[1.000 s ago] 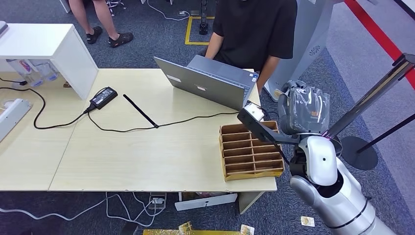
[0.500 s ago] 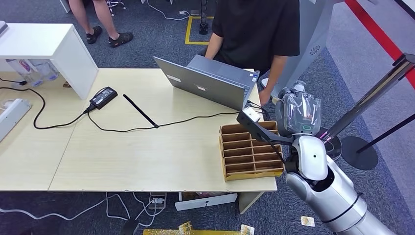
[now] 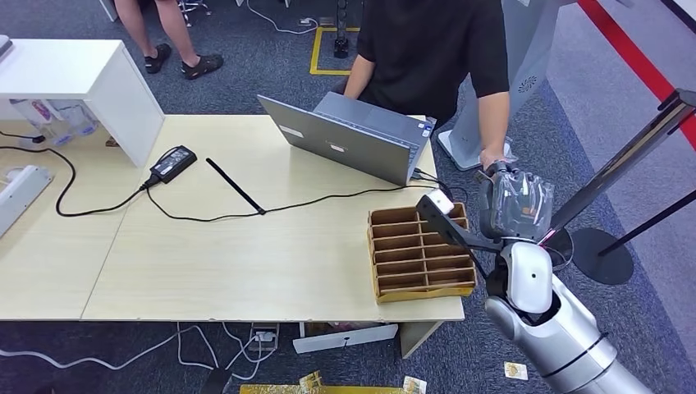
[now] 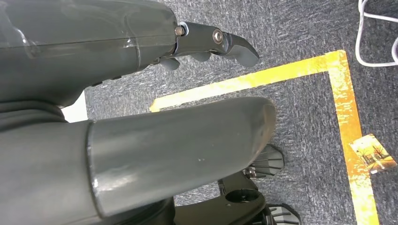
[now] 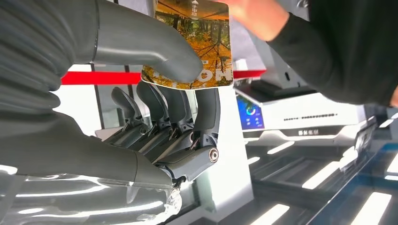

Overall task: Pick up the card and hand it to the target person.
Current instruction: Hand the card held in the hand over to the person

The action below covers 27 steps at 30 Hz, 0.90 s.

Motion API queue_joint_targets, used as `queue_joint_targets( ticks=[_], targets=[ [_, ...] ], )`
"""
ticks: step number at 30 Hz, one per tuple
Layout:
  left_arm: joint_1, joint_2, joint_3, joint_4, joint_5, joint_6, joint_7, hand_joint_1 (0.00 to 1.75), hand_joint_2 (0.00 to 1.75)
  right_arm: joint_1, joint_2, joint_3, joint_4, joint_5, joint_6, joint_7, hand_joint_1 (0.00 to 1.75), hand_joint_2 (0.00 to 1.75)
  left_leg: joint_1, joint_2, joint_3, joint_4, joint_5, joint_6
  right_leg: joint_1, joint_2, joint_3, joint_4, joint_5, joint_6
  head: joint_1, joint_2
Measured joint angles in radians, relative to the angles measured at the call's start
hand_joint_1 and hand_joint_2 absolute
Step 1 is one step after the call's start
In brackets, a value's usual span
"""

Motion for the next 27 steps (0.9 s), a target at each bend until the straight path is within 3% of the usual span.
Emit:
queue_joint_targets(
  ticks=[3, 14, 18, 27],
  targets=[
    [-0.001, 0.0, 0.0, 0.0, 0.0, 0.0, -0.002, 0.0, 0.0, 0.003, -0.005, -0.011, 0.005, 0.019, -0.007, 0.001, 1.29, 1.75, 0.0, 0.0, 0.0, 0.0, 0.0, 0.0, 0.0, 0.0, 0.0, 0.0, 0.0, 0.0, 0.0, 0.0],
    [-0.001, 0.0, 0.0, 0.0, 0.0, 0.0, -0.007, 0.0, 0.0, 0.021, -0.008, -0.034, 0.017, 0.037, 0.012, 0.001, 1.35, 1.75, 0.0, 0.0, 0.0, 0.0, 0.0, 0.0, 0.0, 0.0, 0.0, 0.0, 0.0, 0.0, 0.0, 0.0],
    [-0.001, 0.0, 0.0, 0.0, 0.0, 0.0, -0.002, 0.0, 0.0, 0.028, -0.008, -0.042, 0.023, 0.043, 0.025, 0.002, 0.03, 1.75, 0.0, 0.0, 0.0, 0.0, 0.0, 0.0, 0.0, 0.0, 0.0, 0.0, 0.0, 0.0, 0.0, 0.0],
    [-0.001, 0.0, 0.0, 0.0, 0.0, 0.0, 0.005, 0.0, 0.0, 0.042, -0.008, -0.053, 0.037, 0.048, 0.086, 0.003, 0.0, 1.75, 0.0, 0.0, 0.0, 0.0, 0.0, 0.0, 0.0, 0.0, 0.0, 0.0, 0.0, 0.0, 0.0, 0.0]
  ],
)
